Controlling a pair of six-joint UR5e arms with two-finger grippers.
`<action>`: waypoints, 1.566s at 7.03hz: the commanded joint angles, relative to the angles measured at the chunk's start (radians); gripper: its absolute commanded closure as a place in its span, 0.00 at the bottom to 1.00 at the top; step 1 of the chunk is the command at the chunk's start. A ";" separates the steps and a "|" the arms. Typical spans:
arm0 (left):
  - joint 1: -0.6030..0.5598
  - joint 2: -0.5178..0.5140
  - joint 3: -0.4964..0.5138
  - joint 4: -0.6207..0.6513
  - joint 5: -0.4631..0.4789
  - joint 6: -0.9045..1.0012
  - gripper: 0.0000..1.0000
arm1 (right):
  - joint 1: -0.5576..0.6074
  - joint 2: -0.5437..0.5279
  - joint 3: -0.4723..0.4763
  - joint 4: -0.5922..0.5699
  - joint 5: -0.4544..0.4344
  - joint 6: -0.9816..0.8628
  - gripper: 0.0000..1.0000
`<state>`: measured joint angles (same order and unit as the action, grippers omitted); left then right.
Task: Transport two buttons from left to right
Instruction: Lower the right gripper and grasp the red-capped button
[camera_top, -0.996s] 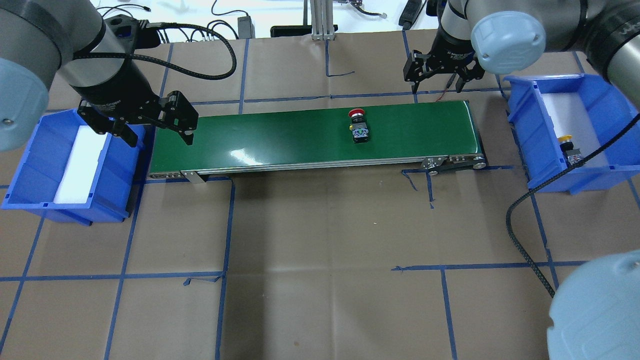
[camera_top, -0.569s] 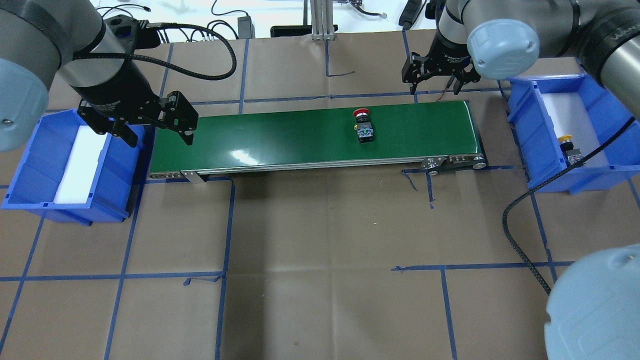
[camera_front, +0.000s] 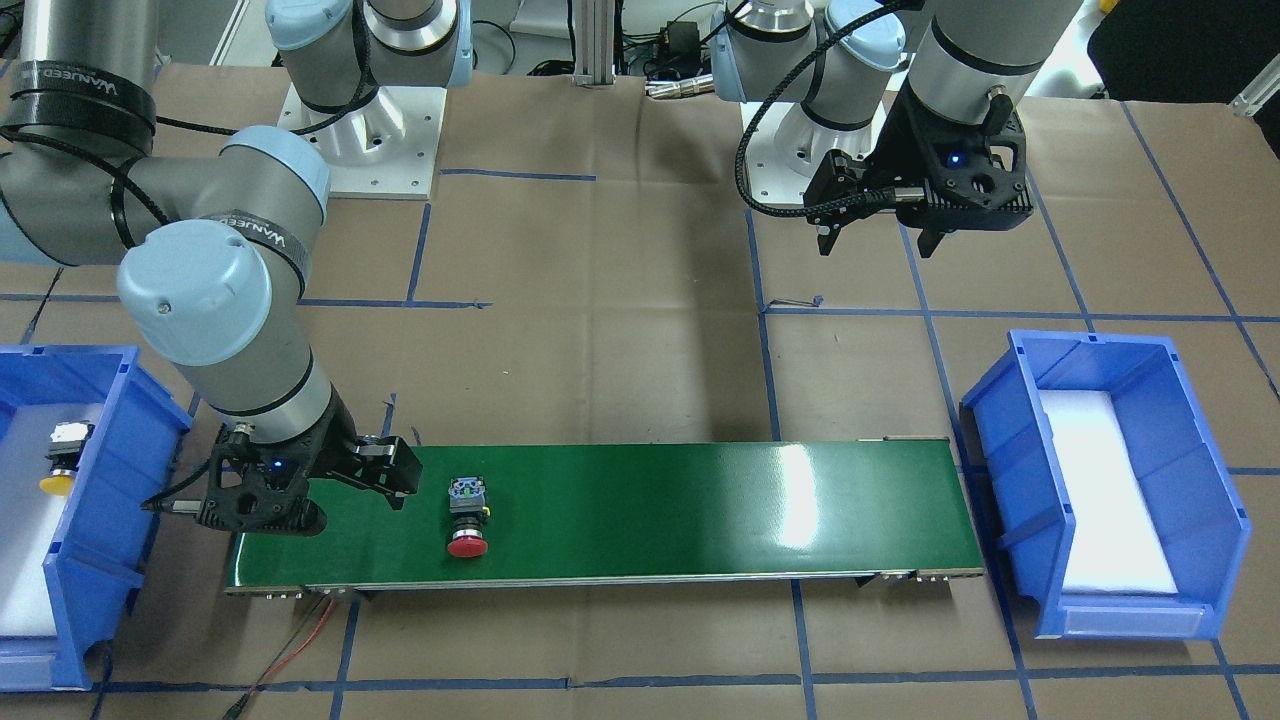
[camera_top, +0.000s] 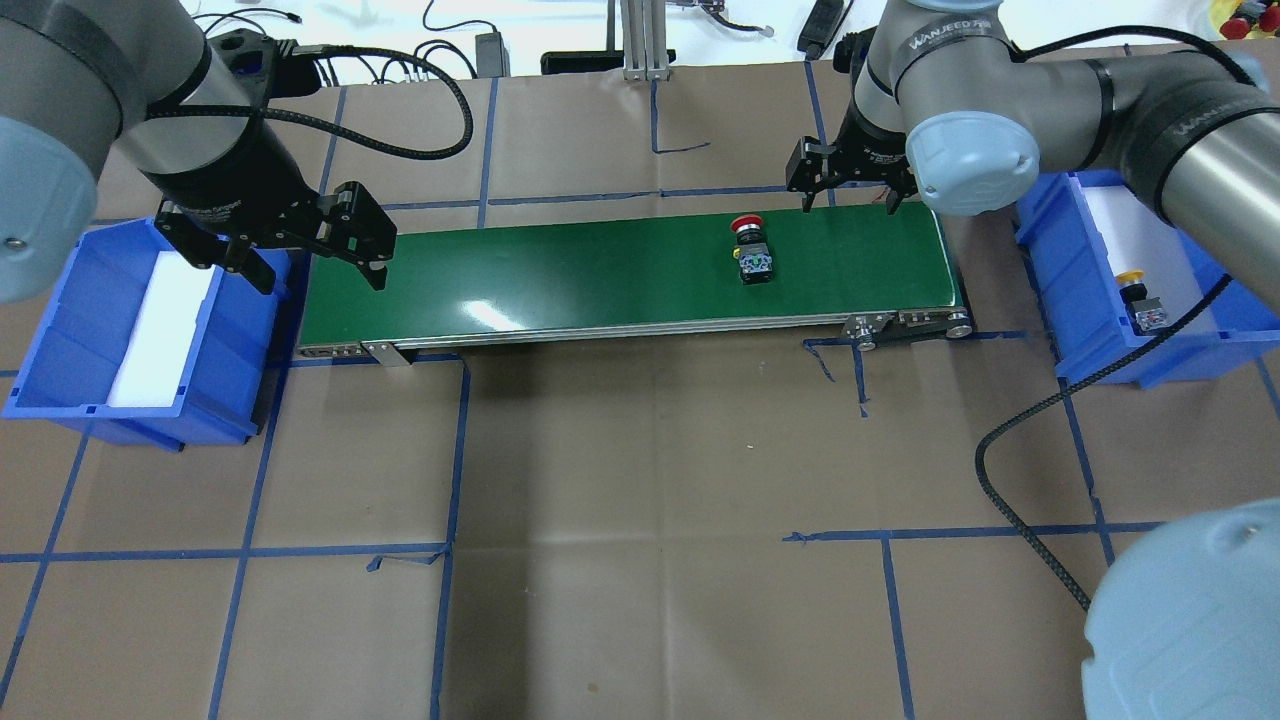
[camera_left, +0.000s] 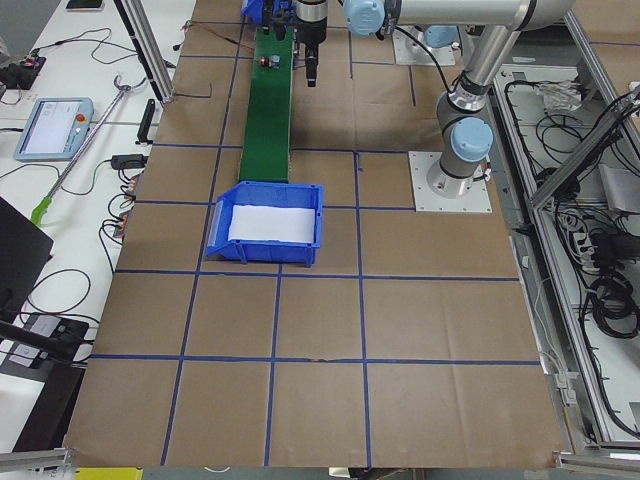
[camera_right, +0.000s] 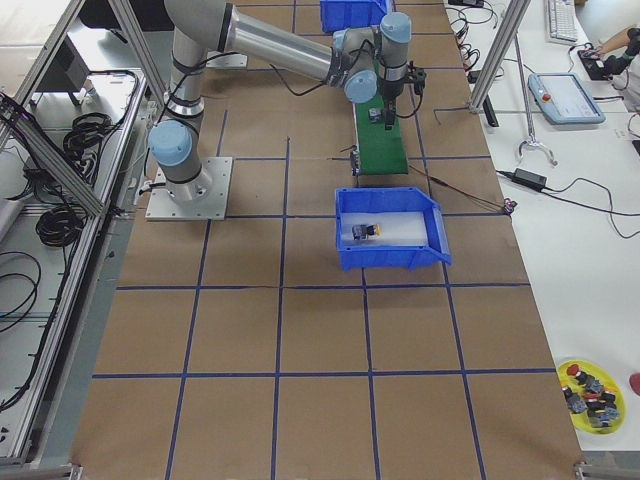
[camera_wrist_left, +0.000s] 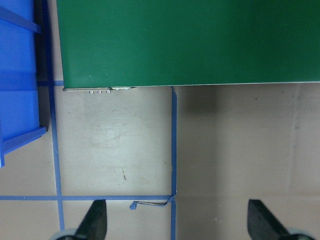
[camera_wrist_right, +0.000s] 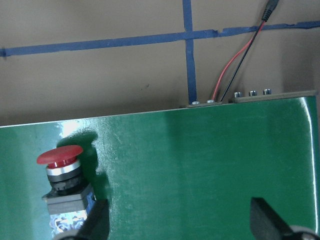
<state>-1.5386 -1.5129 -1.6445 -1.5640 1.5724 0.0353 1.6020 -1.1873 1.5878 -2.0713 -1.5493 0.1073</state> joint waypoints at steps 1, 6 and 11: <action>0.000 0.000 0.000 -0.001 0.000 -0.002 0.00 | 0.016 0.003 0.017 -0.004 0.000 0.008 0.01; 0.000 0.000 0.000 -0.001 0.000 -0.002 0.00 | 0.055 0.043 0.047 -0.048 -0.002 0.058 0.01; 0.000 -0.001 0.000 -0.001 0.000 -0.002 0.00 | 0.053 0.092 0.047 -0.076 -0.017 0.051 0.31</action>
<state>-1.5386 -1.5147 -1.6444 -1.5640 1.5723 0.0338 1.6564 -1.0990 1.6356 -2.1466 -1.5645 0.1627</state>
